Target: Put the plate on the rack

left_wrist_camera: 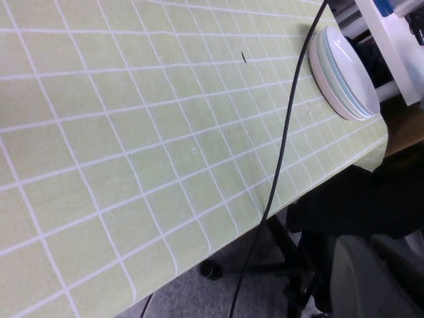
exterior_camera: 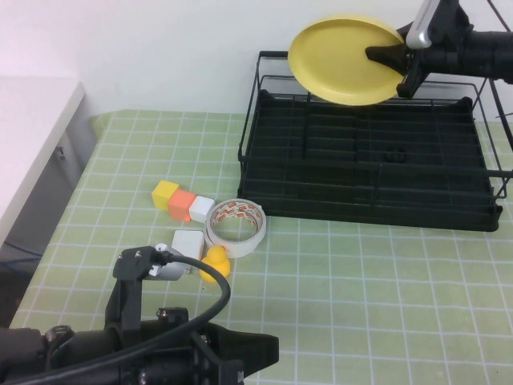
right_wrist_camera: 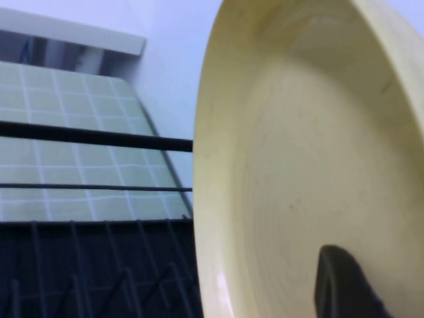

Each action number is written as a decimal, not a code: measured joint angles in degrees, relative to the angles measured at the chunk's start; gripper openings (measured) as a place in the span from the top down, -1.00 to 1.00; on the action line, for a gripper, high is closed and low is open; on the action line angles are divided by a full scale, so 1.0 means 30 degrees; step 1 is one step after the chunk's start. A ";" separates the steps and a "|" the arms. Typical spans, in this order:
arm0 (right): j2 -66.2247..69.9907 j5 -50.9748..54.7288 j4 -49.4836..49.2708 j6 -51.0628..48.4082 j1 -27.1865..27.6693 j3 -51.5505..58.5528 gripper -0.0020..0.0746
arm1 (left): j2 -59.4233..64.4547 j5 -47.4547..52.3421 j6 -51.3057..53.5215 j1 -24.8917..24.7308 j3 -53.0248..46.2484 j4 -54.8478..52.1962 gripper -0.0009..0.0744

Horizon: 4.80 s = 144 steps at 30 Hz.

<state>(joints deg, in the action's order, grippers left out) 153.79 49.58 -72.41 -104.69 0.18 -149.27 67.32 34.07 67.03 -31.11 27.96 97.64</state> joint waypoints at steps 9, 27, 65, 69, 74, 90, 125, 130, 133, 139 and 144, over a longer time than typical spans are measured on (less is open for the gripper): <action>0.0000 -0.0609 -0.1782 -0.0852 0.0000 0.0000 0.57 | -0.0041 -0.0033 0.0000 0.0000 0.0000 0.0000 0.98; 0.1219 -0.0260 -0.1782 -0.0652 0.0000 0.0000 0.57 | -0.0041 -0.0187 0.0000 0.0000 0.0000 0.0000 0.98; 0.1370 -0.5708 -0.2294 0.0872 -0.1479 0.0000 -0.11 | -0.0041 -0.0269 0.0000 0.0000 0.0000 0.0000 0.98; 0.1370 -0.4290 -0.2784 0.1308 -0.1479 0.0000 -0.12 | -0.0041 -0.0643 0.0136 0.0000 0.0000 0.0000 0.98; 0.0647 -0.1025 -0.2628 0.2212 -0.1438 0.0000 -0.10 | -0.0351 -0.2949 0.1211 0.0000 0.0000 0.0000 0.98; -0.4865 0.6783 -0.0458 1.1368 0.1224 0.0000 0.90 | -1.0878 -1.4482 0.3595 0.0000 -0.2829 0.0697 0.98; -2.0438 0.7115 0.9659 1.9908 -0.1720 0.1574 0.92 | -1.4010 -2.0199 0.6031 0.0000 -0.4119 0.1241 0.98; -2.4885 0.7115 1.1087 2.0026 -0.1720 0.5585 0.92 | -1.4010 -2.0199 0.6031 0.0000 -0.4119 0.1241 0.98; -2.7739 0.7115 1.2071 2.0021 -0.1720 0.9048 0.92 | -1.4010 -2.0199 0.6031 0.0000 -0.4119 0.1241 0.98; -3.3492 0.7115 1.4046 2.0426 -0.1720 1.6392 0.92 | -1.4015 -2.0199 0.6031 0.0000 -0.4119 0.1286 0.98; -3.7738 0.6773 1.5776 2.1545 -0.1720 2.2142 0.92 | -1.4015 -2.0199 0.6031 0.0000 -0.4119 0.1286 0.98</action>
<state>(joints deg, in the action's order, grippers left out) 40.58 69.90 -25.08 -40.06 -4.98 -82.85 25.28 -26.52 85.12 -31.11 15.60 101.49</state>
